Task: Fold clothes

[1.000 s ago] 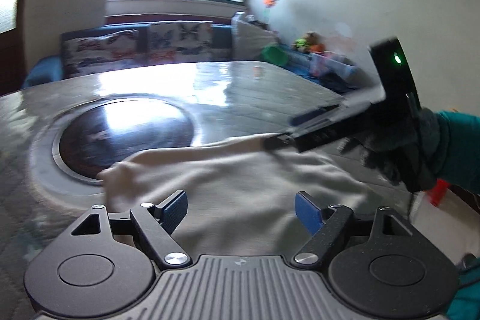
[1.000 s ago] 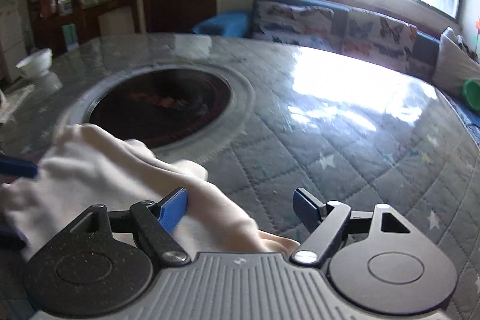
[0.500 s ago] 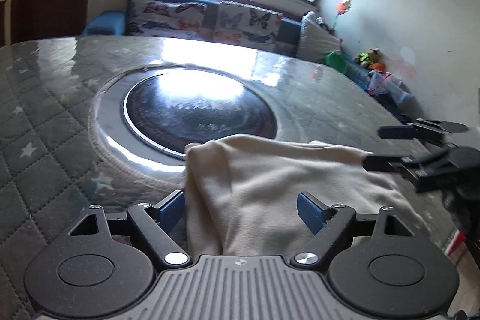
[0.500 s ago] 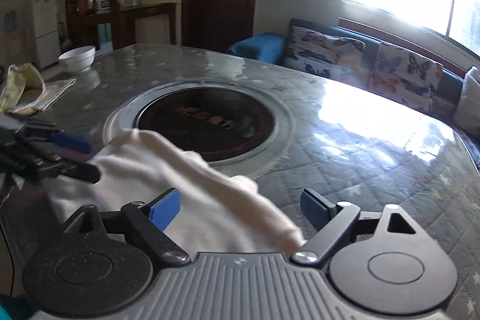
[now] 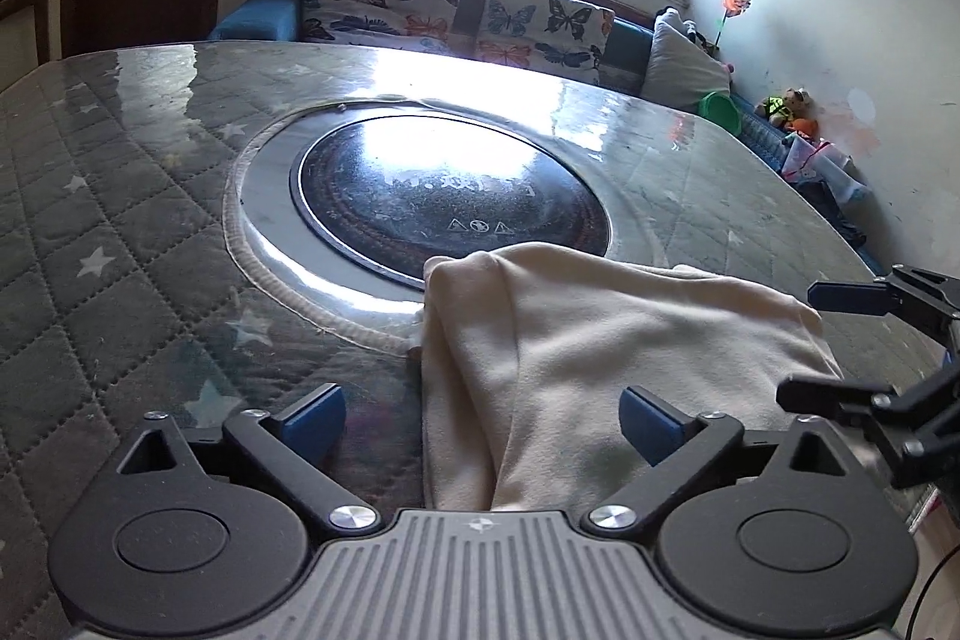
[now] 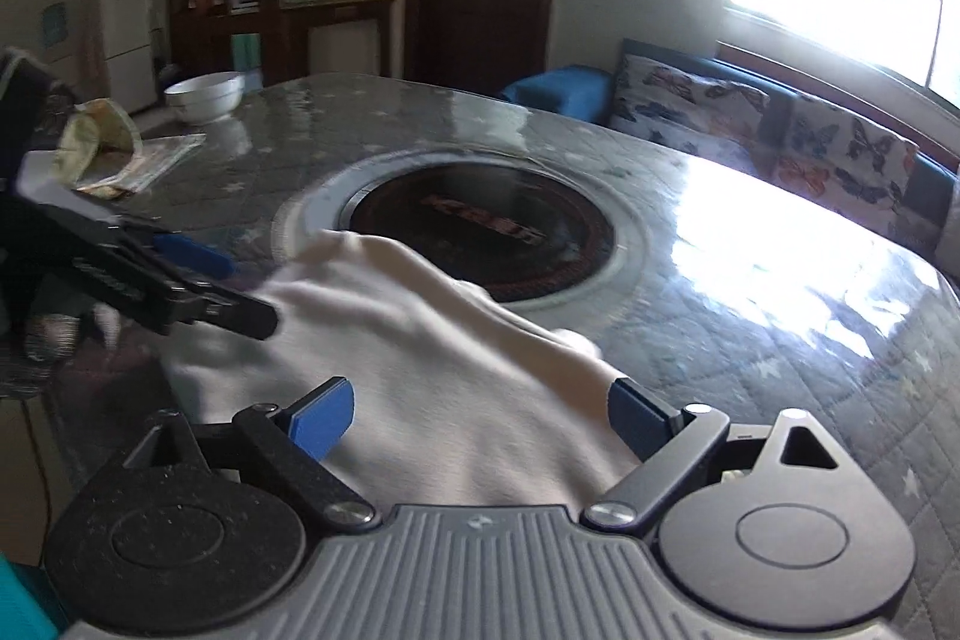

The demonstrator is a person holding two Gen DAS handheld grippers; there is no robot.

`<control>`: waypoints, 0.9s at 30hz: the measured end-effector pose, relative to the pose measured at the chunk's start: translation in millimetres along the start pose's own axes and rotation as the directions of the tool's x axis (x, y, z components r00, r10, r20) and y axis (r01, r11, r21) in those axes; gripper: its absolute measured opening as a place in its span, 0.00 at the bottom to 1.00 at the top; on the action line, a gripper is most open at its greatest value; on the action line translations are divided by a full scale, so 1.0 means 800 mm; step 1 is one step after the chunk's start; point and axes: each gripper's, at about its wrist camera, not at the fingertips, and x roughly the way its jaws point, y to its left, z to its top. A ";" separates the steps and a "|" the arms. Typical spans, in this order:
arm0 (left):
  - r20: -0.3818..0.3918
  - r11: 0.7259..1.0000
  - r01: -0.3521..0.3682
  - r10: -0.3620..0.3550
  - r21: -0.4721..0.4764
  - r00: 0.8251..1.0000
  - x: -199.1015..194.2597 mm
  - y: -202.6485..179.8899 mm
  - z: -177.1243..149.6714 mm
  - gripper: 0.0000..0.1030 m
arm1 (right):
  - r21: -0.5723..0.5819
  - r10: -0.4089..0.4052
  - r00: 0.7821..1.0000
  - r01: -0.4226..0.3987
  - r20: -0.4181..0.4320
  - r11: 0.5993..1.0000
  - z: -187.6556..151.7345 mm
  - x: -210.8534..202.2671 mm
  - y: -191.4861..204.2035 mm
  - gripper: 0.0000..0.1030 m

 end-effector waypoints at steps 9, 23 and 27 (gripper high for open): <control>0.041 0.997 -0.059 0.061 -0.051 0.997 -0.019 0.025 0.016 1.00 | -0.142 0.119 0.993 -0.119 -0.010 0.983 0.010 0.008 0.067 0.89; 0.030 0.979 -0.031 0.038 -0.203 0.999 -0.027 0.058 0.027 1.00 | -0.382 0.215 0.973 -0.228 -0.079 0.896 0.018 0.038 0.158 0.68; 0.014 0.969 0.006 -0.002 -0.246 1.000 -0.025 0.058 0.026 1.00 | -0.397 0.197 0.976 -0.218 -0.092 0.892 0.016 0.052 0.171 0.58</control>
